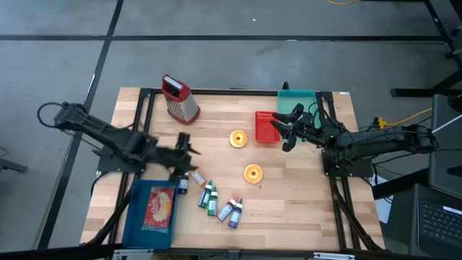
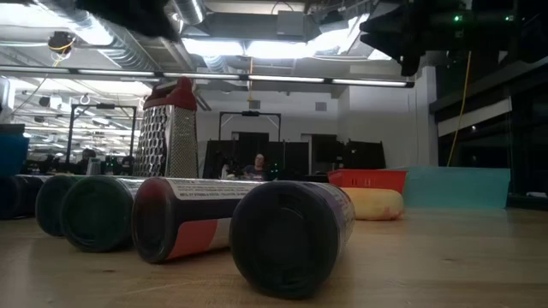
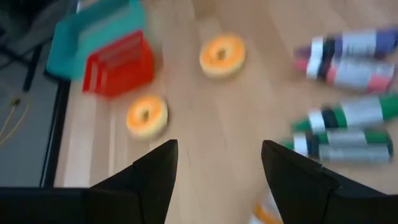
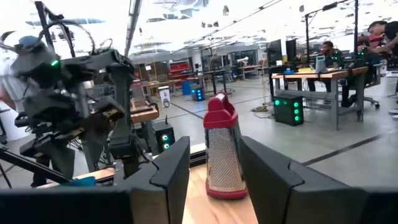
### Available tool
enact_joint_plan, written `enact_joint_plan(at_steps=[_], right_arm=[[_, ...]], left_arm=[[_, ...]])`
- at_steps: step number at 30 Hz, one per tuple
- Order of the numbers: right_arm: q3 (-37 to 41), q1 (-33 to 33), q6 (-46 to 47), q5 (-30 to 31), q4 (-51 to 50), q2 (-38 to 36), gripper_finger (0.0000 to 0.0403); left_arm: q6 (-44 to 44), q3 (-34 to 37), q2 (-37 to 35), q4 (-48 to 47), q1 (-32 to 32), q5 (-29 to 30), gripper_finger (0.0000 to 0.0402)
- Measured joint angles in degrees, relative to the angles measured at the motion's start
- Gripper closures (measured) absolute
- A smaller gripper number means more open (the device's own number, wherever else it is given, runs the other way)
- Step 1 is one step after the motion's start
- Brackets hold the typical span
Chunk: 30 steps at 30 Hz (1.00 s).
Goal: Pick & Place Food Item
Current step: Put the orange and pink donut into the red bin
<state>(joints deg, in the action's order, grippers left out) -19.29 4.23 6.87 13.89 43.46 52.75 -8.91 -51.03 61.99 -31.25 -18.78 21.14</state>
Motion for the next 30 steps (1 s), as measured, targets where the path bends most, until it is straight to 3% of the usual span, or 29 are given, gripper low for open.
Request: enact_joint_plan(at_steps=[8,12,16,22,26,30], right_arm=[[0.0,-1.1,0.3,-1.7,0.2,2.2,0.0261],[-0.2,-2.7,1.9,-1.4,0.2,4.9,0.0261],[-3.4,-5.4,2.2,2.9,-0.4,8.5,0.0261],[-14.5,-12.6,-2.9,11.2,-10.3,16.1,0.0261],[-23.1,-16.4,-9.1,17.9,-16.1,21.6,0.0261],[-28.2,-18.4,-12.4,20.0,-18.1,24.1,0.0261]], left_arm=[[-11.6,0.0,11.8,17.9,18.7,-20.3,0.0174],[-13.3,0.0,18.5,29.7,22.7,-28.5,0.0174],[-13.8,0.0,22.7,36.0,25.1,-32.3,0.0174],[-14.7,0.0,23.0,34.8,29.4,-39.6,0.0174],[-14.0,0.1,20.4,35.8,31.1,-40.2,0.0174],[-13.5,0.1,15.0,33.9,32.3,-41.6,0.0174]])
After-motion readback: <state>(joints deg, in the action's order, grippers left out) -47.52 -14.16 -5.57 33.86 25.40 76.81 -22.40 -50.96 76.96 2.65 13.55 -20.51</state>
